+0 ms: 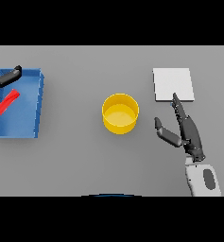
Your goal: Pick up the red beaker and tilt it to pour out 1 green nut into yellow bowl. Pick up the yellow bowl and place it on the metallic measuring scale.
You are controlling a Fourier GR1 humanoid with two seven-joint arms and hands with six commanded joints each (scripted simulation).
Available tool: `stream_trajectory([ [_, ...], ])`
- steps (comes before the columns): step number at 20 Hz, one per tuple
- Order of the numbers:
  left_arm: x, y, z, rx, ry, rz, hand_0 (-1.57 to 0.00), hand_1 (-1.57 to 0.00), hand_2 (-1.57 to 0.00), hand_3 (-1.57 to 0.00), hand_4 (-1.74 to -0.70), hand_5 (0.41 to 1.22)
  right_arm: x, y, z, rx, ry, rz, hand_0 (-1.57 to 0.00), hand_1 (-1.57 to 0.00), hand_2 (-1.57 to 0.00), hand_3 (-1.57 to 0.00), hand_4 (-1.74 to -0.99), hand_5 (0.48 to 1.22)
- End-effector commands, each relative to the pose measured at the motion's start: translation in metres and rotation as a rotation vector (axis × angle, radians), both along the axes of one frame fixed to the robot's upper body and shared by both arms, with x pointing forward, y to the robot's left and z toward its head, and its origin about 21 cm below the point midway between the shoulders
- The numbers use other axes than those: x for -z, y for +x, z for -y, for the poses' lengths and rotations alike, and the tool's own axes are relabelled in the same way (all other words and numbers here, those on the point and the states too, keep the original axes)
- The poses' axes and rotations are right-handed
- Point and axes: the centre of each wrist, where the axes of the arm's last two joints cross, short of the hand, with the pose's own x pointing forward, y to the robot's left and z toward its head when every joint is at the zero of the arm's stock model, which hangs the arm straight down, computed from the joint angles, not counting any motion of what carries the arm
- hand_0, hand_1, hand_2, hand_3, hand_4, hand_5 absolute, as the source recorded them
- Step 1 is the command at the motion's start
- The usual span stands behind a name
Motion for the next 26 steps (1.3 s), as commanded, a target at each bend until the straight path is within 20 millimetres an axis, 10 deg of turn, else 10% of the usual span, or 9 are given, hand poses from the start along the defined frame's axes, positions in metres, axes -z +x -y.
stream_trajectory([
  [1,0.002,0.001,0.001,-0.004,0.01,0.015,-0.08,-0.07,-0.06,-0.04,-0.74,0.656,-0.002,0.001,0.001,-0.003,0.007,-0.004,0.0,0.0,0.0,0.0,-1.29,0.714],
  [8,0.002,-0.001,0.007,0.0,-0.03,0.105,-0.02,-0.01,-0.01,-0.01,-0.72,0.685,-0.029,0.022,-0.01,-0.123,-0.196,0.055,-0.01,0.0,0.0,0.0,-1.167,0.672],
  [13,0.004,-0.002,0.006,0.01,-0.047,0.111,0.0,0.0,0.0,0.0,-0.74,0.709,-0.052,0.045,-0.021,-0.364,-0.477,0.095,0.0,0.0,0.0,0.0,-1.26,0.656],
  [26,0.01,-0.003,0.002,0.018,-0.083,0.137,0.0,0.0,0.0,0.0,-0.77,0.721,-0.079,0.081,-0.069,-0.763,-1.021,0.177,0.0,0.0,0.0,0.0,-1.21,0.641],
])
